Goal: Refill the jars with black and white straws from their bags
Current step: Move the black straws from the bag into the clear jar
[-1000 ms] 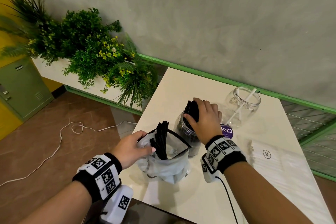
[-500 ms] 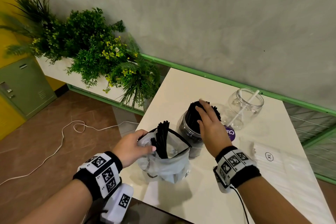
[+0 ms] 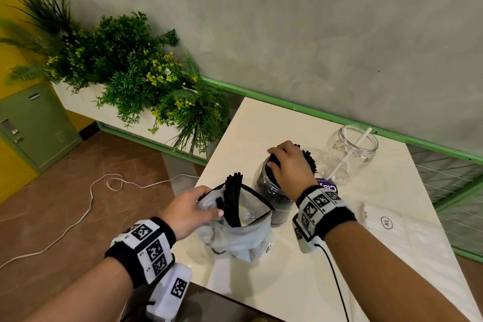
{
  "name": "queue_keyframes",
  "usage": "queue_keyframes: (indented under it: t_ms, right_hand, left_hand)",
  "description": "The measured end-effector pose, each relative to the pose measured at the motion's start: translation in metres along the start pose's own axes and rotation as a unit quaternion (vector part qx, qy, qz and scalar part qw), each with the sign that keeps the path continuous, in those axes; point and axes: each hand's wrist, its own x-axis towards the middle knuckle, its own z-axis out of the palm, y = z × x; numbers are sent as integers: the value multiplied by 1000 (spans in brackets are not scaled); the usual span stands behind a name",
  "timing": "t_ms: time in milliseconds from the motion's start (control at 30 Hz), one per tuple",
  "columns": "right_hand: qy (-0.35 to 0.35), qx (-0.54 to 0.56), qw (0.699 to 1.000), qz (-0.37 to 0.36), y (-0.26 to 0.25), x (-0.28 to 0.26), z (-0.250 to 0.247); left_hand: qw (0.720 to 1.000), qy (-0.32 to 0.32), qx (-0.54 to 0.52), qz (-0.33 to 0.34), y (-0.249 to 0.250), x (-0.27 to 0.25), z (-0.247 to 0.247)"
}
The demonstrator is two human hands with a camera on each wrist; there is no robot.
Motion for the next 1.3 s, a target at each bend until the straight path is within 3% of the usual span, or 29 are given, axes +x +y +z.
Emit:
queue_keyframes:
  t_ms: [133, 233, 367, 467, 567, 667, 800, 900, 1067, 1200, 1300]
  right_hand:
    - [69, 25, 997, -39, -2, -4, 2]
    - [91, -20, 993, -72, 2, -19, 1]
    - [29, -32, 995, -94, 15, -42, 2]
    - [-15, -119, 986, -118, 20, -51, -1]
    - [-58, -175, 980, -70, 28, -51, -8]
    - [-68, -178, 979, -69, 37, -47, -11]
    - [-39, -102, 994, 2, 47, -34, -22]
    - [-111, -31, 992, 56, 51, -28, -21]
    - [-113, -1, 993, 25, 43, -16, -18]
    - [-118, -41, 992, -14, 38, 1, -16]
    - [-120, -65, 991, -2, 43, 16, -14]
  left_hand:
    - [1000, 8, 3, 5, -1, 0, 1]
    - [1000, 10, 7, 7, -1, 0, 0]
    - [1000, 9, 15, 4, -1, 1, -1]
    - [1000, 3, 15, 4, 0, 1, 0]
    - [1000, -2, 12, 7, 2, 2, 1]
    - [1000, -1, 14, 8, 3, 2, 0]
    - [1000, 1, 19, 2, 2, 1, -3]
    - [1000, 10, 25, -2, 2, 0, -3]
    - [999, 13, 29, -6, 4, -1, -4]
    - [1000, 14, 23, -13, 4, 1, -3]
    - [999, 15, 30, -16, 6, 1, -3]
